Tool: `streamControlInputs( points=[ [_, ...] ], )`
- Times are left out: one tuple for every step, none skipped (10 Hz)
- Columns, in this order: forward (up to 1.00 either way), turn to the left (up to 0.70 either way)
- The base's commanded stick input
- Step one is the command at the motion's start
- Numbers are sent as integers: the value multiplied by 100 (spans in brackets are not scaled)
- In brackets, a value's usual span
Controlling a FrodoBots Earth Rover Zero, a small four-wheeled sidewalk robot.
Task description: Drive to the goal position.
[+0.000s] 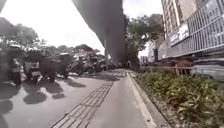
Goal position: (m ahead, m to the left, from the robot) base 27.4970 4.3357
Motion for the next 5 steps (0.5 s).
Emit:
streamControlInputs(
  points=[
    [45,0],
    [45,0],
    [45,0],
    [45,0],
    [45,0]
  ],
)
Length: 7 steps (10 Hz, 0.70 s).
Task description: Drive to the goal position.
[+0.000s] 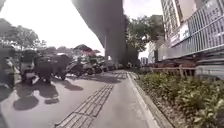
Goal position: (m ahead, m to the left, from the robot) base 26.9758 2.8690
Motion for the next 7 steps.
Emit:
streamControlInputs(
  points=[
    [45,0],
    [45,0],
    [45,0],
    [45,0],
    [45,0],
    [45,0],
    [45,0]
  ],
)
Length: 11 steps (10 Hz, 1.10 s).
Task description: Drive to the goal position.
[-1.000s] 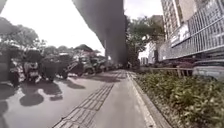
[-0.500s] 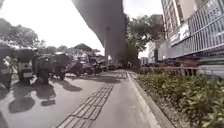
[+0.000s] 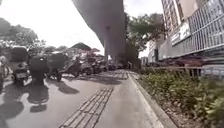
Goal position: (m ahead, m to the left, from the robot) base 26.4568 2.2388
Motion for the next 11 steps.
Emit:
streamControlInputs(
  points=[
    [45,0],
    [45,0],
    [45,0],
    [45,0],
    [45,0],
    [45,0],
    [45,0],
    [45,0],
    [45,0],
    [45,0],
    [45,0]
  ],
)
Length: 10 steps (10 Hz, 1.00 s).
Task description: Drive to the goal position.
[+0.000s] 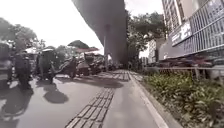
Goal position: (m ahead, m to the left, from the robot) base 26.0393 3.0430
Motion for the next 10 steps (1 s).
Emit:
streamControlInputs(
  points=[
    [45,0],
    [45,0],
    [45,0],
    [45,0],
    [45,0],
    [45,0],
    [45,0],
    [45,0],
    [45,0],
    [45,0]
  ],
)
